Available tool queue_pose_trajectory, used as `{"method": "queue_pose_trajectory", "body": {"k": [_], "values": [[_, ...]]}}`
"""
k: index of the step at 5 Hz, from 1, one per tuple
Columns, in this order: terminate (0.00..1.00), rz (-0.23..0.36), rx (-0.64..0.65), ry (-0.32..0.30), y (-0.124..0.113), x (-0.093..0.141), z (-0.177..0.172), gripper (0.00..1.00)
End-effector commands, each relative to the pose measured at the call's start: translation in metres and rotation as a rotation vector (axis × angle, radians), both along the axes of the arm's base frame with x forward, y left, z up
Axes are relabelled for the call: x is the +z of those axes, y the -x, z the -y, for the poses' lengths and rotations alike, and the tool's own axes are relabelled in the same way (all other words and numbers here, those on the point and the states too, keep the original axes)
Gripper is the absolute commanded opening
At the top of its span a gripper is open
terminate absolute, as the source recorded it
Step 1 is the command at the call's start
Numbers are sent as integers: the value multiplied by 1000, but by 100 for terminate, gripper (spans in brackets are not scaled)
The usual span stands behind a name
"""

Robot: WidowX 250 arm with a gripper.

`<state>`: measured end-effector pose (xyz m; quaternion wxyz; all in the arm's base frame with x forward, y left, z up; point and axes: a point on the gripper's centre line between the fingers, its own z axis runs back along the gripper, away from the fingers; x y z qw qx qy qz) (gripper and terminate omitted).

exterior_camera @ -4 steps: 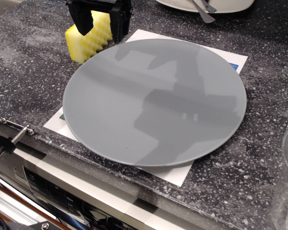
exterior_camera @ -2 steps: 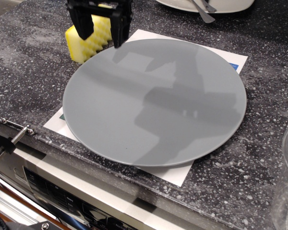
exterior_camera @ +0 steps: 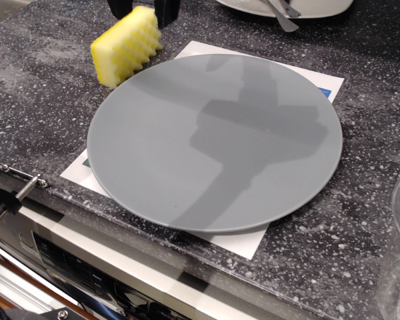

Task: Pick up sponge and wipe plate

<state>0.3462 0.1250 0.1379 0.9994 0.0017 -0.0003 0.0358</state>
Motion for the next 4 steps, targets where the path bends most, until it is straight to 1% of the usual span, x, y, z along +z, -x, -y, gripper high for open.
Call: {"method": "queue_pose_trajectory", "body": {"k": [1,2,3,4], "values": [[0,28,29,-50,-26,15,-23,100],[0,51,44,-57,-22,13,-31,100],[0,31,55,-58,-19,7,-45,100],[0,28,59,-78,-21,-3,-49,100]]}}
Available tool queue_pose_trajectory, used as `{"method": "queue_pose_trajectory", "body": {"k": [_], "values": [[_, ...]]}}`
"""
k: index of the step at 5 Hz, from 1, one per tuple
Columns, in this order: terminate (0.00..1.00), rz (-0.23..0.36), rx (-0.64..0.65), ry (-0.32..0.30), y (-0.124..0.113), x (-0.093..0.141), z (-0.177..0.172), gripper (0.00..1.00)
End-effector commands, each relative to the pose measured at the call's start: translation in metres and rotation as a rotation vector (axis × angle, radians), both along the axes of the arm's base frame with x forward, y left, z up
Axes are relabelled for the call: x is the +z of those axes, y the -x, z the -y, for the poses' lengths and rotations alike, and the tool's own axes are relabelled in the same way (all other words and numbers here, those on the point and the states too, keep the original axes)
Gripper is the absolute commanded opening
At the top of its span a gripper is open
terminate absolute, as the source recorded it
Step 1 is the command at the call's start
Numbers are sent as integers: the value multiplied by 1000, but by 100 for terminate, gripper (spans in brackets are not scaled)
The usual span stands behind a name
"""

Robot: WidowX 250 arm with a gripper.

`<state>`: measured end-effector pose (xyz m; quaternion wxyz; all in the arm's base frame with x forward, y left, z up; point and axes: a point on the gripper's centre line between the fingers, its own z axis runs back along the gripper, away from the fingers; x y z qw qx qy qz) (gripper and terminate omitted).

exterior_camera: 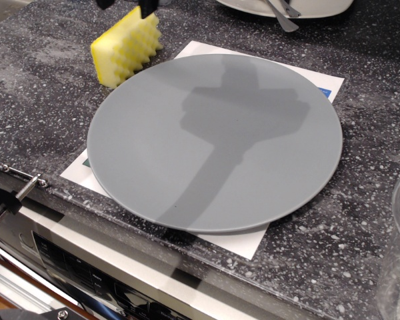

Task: Pick up sponge and wipe plate

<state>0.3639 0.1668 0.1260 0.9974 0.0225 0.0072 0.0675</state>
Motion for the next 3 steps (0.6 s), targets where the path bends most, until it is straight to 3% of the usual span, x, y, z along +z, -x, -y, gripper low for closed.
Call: {"method": "queue_pose_trajectory", "body": {"k": [1,3], "values": [[0,42,-1,-61,-7,-6,-11,100],[0,58,1,-84,-13,-29,-16,100]]}}
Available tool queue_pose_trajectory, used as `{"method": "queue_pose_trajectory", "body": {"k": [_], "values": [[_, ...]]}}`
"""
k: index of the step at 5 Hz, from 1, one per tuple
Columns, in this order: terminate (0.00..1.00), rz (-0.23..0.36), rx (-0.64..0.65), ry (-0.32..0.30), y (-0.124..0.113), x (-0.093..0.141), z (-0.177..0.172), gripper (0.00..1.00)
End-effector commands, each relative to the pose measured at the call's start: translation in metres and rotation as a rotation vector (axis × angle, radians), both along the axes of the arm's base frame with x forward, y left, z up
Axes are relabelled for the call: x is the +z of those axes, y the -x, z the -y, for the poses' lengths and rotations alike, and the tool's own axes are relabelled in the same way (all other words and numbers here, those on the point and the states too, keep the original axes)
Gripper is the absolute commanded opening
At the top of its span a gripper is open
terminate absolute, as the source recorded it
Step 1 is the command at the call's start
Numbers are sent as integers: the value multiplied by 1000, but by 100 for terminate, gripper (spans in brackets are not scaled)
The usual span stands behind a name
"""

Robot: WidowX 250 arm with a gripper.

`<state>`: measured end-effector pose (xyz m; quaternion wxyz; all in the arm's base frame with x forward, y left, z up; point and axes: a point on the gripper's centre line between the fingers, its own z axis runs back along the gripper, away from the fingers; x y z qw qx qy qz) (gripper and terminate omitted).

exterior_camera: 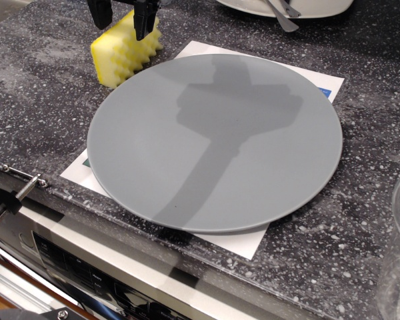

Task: Pick up sponge and wipe plate

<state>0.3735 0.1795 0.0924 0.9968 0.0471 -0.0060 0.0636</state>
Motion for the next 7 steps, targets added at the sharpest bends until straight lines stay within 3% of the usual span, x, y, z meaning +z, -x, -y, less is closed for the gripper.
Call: {"method": "queue_pose_trajectory", "body": {"k": [1,2,3,5,6,7], "values": [[0,29,45,-18,-13,6,-14,0],[0,21,66,-22,-28,7,-24,0],[0,42,62,27,-31,30,-20,0],[0,6,-34,142,21,57,35,0],[0,42,-64,141,42,56,49,0],[0,0,-85,113,47,42,58,0]]}}
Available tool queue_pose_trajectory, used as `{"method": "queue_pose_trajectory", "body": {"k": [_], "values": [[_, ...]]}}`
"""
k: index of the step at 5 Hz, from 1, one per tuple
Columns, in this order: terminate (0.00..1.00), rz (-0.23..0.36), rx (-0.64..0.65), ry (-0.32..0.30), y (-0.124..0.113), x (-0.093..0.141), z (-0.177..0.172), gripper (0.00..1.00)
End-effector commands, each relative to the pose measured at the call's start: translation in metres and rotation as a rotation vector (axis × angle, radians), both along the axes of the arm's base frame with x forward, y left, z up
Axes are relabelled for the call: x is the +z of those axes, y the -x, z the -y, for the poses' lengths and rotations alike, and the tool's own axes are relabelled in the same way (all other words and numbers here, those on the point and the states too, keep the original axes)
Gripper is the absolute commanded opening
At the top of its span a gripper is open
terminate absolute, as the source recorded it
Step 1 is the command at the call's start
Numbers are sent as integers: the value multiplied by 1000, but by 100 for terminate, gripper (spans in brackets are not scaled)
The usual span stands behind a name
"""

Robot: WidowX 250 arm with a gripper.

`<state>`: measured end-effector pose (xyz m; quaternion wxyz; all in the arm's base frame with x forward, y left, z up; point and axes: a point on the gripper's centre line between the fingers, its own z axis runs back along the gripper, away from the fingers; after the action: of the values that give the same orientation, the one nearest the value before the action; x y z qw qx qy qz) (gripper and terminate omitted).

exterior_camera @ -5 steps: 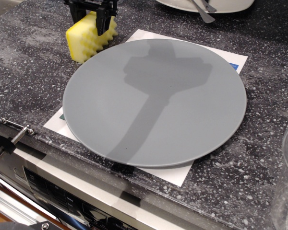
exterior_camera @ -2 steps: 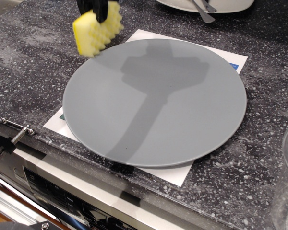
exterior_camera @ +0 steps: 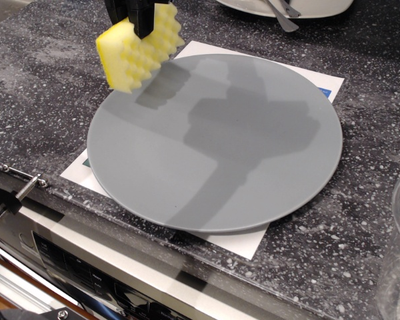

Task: Pick up sponge and wipe plate

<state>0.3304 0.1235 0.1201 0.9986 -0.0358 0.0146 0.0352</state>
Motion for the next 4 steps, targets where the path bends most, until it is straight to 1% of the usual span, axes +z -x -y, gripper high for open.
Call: {"method": "queue_pose_trajectory", "body": {"k": [1,2,3,4], "values": [[0,54,-29,-118,5,-11,7,0],[0,47,-32,-136,2,-19,8,0],[0,50,-43,-140,-1,-22,14,0],[0,45,-50,-134,1,-24,34,0]]}}
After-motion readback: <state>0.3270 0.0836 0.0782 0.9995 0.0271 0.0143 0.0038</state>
